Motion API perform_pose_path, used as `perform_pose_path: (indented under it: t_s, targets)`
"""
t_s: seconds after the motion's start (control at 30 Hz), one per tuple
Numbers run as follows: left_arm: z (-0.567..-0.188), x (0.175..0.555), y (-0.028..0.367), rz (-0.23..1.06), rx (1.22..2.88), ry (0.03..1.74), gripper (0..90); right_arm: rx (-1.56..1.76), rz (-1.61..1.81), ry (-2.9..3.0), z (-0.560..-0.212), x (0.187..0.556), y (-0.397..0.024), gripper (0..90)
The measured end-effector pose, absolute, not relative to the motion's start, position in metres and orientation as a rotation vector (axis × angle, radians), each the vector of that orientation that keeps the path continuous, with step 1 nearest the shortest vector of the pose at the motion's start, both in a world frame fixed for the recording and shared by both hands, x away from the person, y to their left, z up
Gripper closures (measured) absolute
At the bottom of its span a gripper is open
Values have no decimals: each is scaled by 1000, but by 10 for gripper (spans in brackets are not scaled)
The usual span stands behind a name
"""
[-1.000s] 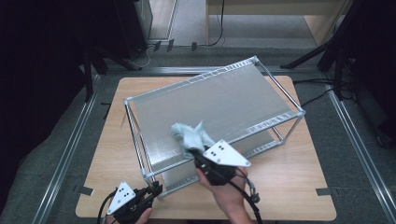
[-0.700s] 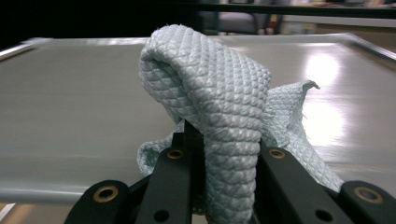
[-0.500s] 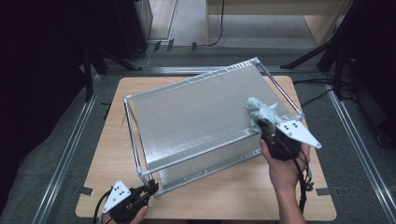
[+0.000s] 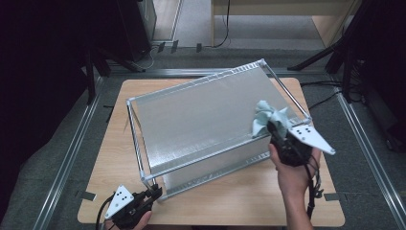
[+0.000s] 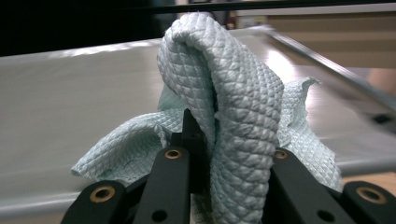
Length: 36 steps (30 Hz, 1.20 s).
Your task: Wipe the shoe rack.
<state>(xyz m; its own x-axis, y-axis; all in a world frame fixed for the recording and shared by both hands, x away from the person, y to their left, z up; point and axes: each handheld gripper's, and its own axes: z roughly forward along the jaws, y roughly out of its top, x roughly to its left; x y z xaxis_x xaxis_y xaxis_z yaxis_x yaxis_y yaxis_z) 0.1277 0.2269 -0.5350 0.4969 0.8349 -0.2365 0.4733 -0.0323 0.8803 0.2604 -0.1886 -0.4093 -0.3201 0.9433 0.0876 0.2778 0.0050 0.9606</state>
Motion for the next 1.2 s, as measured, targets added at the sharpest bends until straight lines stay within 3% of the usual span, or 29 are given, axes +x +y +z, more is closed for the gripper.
perform_pose_path:
  t_s: [0.4,0.77,0.97,1.13,1.2]
  targets:
    - [-535,127,218,398,1682,1105,761,1062,1520,1876,-416,221,-82,790]
    - [-535,125,204,367,1711,1050,763,887,1644,2062,-416,184,-11,790]
    - [-535,125,210,372,1714,1051,764,877,1663,2074,-415,187,-17,790]
    - [-535,125,211,372,1710,1059,764,930,1592,2005,-412,200,-44,791]
    - [-535,126,212,375,1711,1058,764,1003,1536,1938,-411,214,-75,790]
